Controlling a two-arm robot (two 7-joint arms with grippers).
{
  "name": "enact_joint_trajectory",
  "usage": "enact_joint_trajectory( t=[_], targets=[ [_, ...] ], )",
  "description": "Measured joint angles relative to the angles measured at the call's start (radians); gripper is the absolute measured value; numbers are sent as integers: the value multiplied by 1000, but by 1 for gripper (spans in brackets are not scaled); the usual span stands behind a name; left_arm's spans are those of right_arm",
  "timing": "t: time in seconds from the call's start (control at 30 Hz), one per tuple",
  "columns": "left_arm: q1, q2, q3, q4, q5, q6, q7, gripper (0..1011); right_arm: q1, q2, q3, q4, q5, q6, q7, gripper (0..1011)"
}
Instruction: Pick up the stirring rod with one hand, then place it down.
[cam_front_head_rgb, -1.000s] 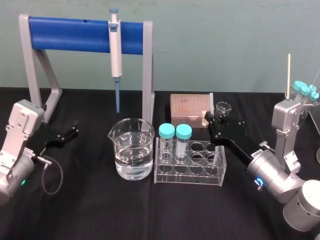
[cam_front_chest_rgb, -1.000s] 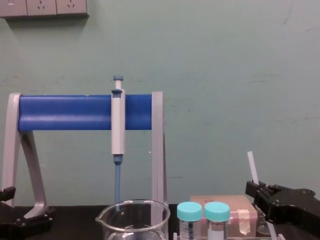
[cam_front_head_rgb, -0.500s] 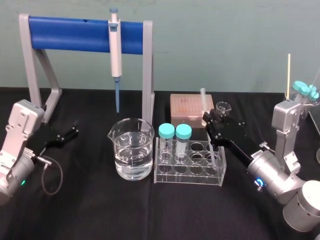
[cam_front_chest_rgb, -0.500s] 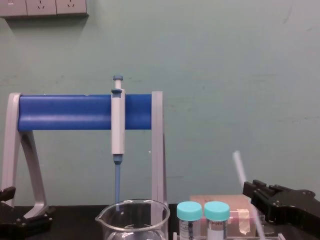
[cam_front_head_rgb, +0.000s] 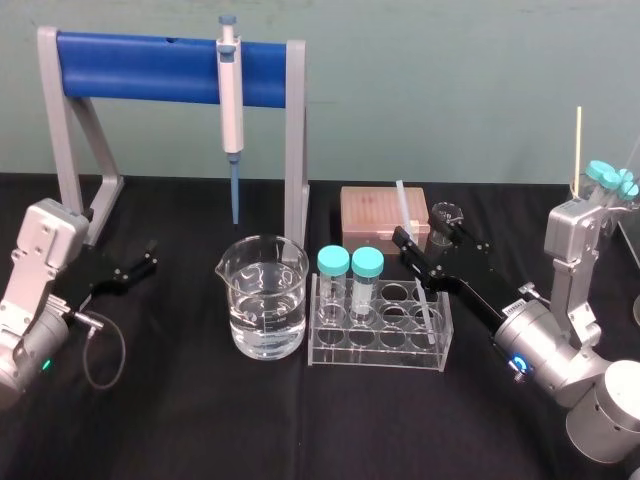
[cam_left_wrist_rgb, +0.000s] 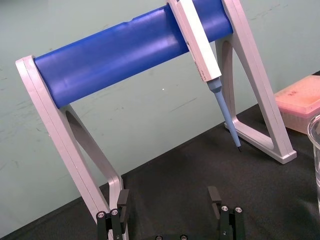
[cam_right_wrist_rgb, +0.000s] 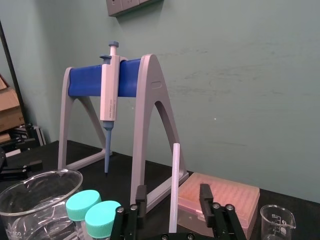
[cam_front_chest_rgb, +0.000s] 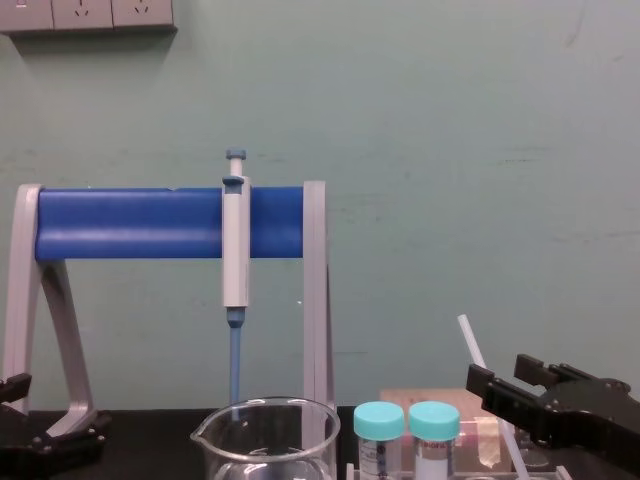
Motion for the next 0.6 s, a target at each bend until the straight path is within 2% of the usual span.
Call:
enact_joint_trajectory(
  t=[0.37,0.6],
  targets=[
    [0,0,0,0,0,0,0,1001,0,0,0,0,1,-1,1,981],
    [0,0,0,0,0,0,0,1000,9,10,-5,-9,-15,11,1,1004]
  ],
)
